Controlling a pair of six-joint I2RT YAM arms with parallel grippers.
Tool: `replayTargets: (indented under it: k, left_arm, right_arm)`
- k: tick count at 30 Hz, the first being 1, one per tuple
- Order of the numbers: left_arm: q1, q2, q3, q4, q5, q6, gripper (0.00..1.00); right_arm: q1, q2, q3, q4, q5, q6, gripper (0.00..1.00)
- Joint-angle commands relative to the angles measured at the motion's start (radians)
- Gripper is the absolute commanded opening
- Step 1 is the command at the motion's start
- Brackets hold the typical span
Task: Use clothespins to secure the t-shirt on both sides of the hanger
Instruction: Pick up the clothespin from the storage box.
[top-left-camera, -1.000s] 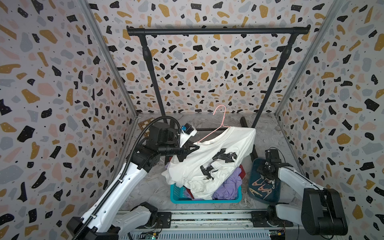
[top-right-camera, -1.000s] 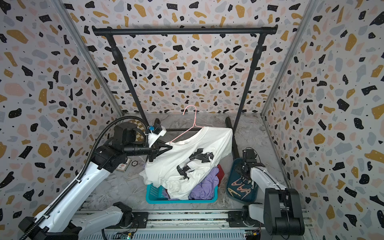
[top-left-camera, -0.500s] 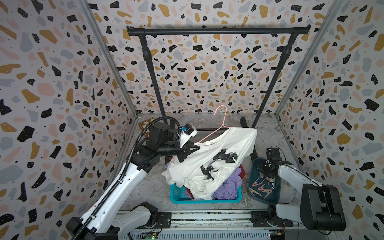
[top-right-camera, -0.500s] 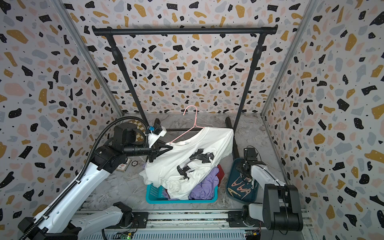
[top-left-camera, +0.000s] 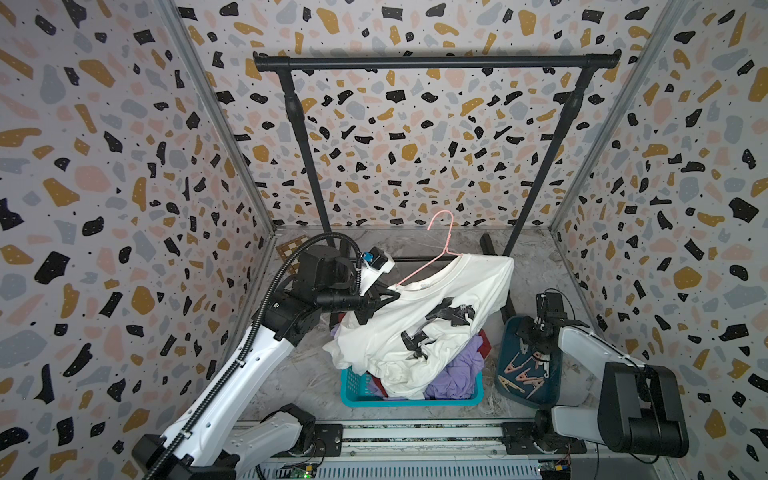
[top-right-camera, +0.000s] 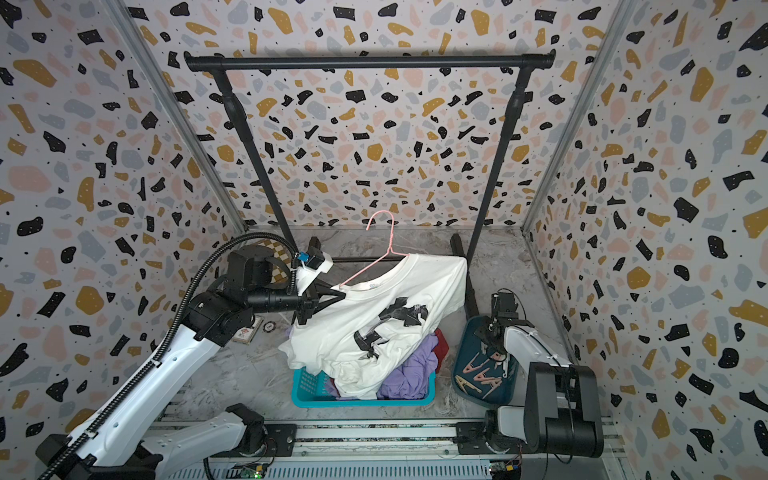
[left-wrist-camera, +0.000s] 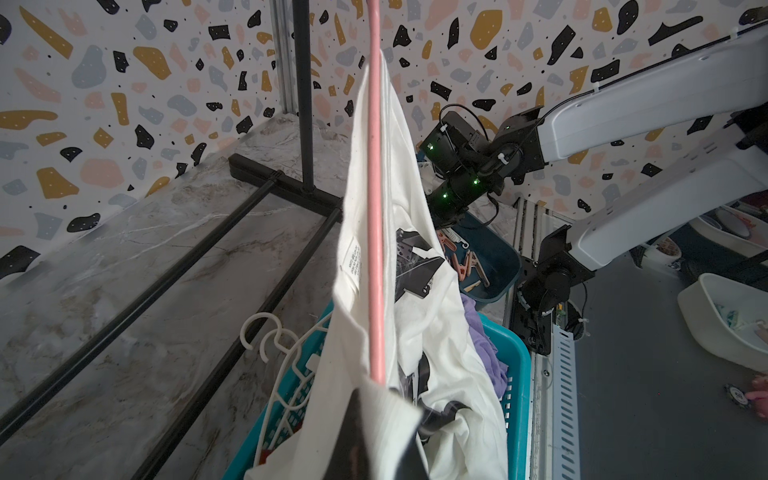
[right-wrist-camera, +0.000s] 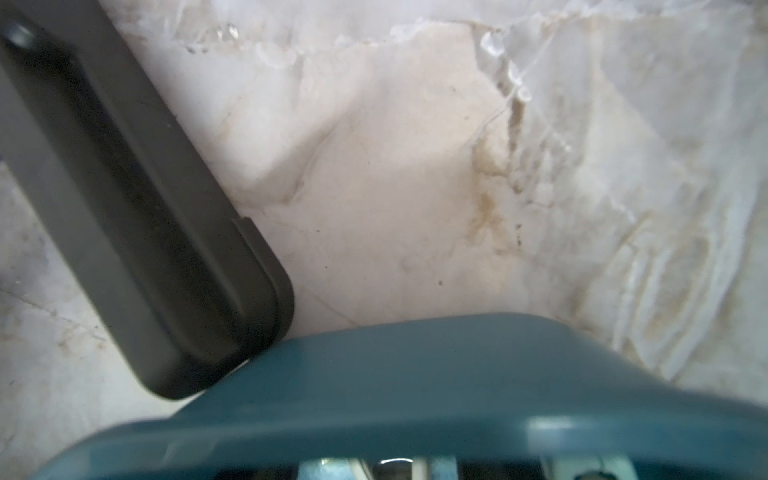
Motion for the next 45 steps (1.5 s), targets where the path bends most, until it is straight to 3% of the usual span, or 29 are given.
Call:
replayTargets:
  k: [1,12,25,36,45]
  left_arm:
    - [-0.006,-0.024,-0.001,0.092,0.025,-0.004,0.0]
    - [-0.006,-0.033,-0.005,0.089,0.017,0.0,0.0]
    - [-0.006,-0.04,-0.006,0.089,0.012,0.0,0.0]
    - [-0.008,-0.035,-0.005,0.093,0.018,-0.004,0.0]
    - [-0.007,-0.026,0.002,0.084,0.004,-0.001,0.0]
  right_arm:
    - [0.019,-0.005,-0.035,-0.1,0.003,0.002,0.55]
    - [0.073,0.046,-0.013,-0.121,0.026,0.009,0.48]
    - [0.072,0.089,0.003,-0.114,0.02,-0.006,0.3]
    - [0.069,0.039,0.011,-0.102,0.029,-0.027,0.11]
    - [0.062,-0.061,0.008,-0.113,0.034,-0.026,0.05]
